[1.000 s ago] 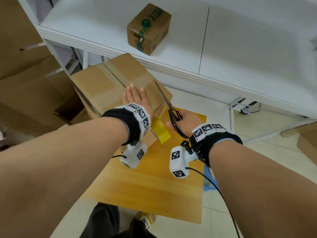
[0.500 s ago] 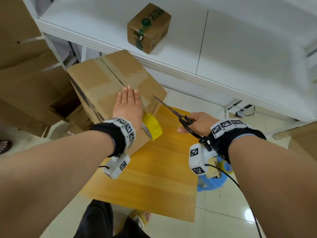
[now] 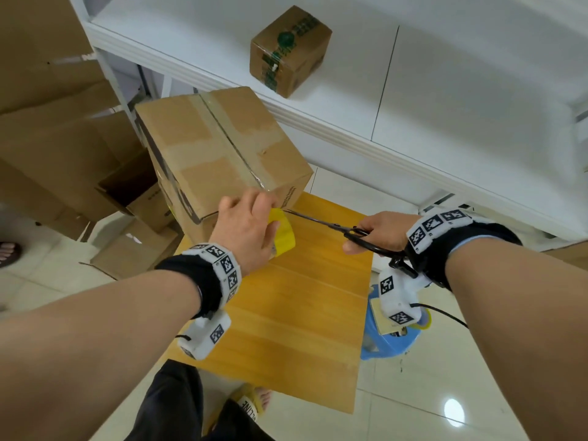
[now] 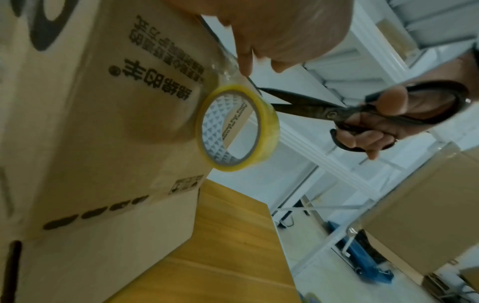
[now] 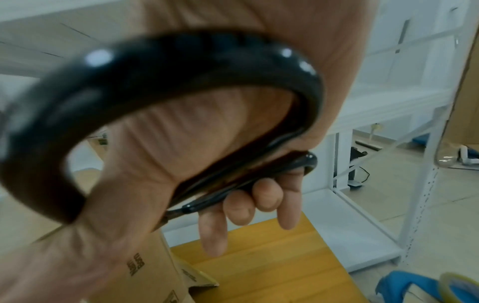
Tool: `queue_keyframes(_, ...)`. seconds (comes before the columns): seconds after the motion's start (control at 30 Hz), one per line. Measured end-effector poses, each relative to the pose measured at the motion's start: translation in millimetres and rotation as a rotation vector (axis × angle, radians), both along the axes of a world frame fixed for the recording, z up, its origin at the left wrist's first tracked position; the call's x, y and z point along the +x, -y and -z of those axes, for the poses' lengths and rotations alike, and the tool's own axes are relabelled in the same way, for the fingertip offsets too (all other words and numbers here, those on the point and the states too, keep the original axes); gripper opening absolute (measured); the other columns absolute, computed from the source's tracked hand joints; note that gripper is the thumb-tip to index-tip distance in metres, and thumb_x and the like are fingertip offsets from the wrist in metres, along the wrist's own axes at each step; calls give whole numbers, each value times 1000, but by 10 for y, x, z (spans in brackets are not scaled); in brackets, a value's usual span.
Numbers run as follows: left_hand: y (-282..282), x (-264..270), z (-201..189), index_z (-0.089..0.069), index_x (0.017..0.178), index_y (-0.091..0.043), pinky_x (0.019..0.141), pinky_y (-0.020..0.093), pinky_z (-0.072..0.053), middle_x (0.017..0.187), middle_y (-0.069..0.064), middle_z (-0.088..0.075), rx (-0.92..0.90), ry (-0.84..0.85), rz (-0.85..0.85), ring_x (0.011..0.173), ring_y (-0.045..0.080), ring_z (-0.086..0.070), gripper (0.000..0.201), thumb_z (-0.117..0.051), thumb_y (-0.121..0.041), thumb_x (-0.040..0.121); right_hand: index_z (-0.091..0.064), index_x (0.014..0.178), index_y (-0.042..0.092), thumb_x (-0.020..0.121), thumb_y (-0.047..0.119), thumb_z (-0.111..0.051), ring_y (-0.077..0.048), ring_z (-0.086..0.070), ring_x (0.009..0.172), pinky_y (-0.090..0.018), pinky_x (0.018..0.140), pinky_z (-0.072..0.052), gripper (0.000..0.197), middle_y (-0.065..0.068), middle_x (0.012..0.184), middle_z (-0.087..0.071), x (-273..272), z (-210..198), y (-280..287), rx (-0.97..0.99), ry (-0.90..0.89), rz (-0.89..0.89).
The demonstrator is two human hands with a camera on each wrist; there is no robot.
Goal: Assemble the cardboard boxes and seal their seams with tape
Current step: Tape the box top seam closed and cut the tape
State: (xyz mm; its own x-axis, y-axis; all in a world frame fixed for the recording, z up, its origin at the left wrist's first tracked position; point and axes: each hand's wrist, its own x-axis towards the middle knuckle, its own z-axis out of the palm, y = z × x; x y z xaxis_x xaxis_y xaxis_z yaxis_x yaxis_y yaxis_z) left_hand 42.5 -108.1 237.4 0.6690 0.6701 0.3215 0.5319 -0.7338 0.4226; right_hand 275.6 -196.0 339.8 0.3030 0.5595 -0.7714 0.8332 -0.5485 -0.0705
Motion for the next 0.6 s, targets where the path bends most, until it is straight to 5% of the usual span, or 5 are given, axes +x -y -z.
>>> queue_keyframes(0.17,75,-14,26,-45,83,-19,54,35,-47,66,-1,-53,-269,-98,-46,59,25,-54,31,-37,-46,98,-56,88,28,54,81,-57,-11,-49,73,-39,87,-44,62,8,79,-52,28,-57,-70,-36,-18,0)
queue_keyframes(0.3,126,21,127,-50,79,-17,50,30,-37,68,3,-57,-614,-118,-442,62,22,-54,54,-28,-65,93,-62,99,21,63,80,-54,-19,-58,88,-37,90,-44,70,0,92,-60,-21,-42,-166,3,16,-52)
queue_keyframes(0.4,72,133,211,-64,102,-12,61,32,-40,92,10,-67,-1004,66,-624,81,29,-61,72,-38,-76,81,-62,103,18,53,85,-48,-23,-60,98,-37,87,-45,85,-2,101,-63,-53,19,-238,13,44,-111)
queue_keyframes(0.5,-16,281,307,-64,103,-20,94,44,-49,113,14,-68,-1322,302,-565,107,35,-63,75,-49,-81,61,-61,101,20,52,85,-48,-18,-57,88,-34,79,-41,82,0,94,-60,-83,43,-278,5,50,-113)
queue_keyframes(0.6,-132,324,709,-61,111,-7,84,47,-55,96,13,-73,-1564,663,-819,86,33,-72,99,-81,-59,29,-61,93,22,51,84,-55,-18,-55,80,-34,78,-43,75,0,87,-59,-62,79,-272,39,25,-97)
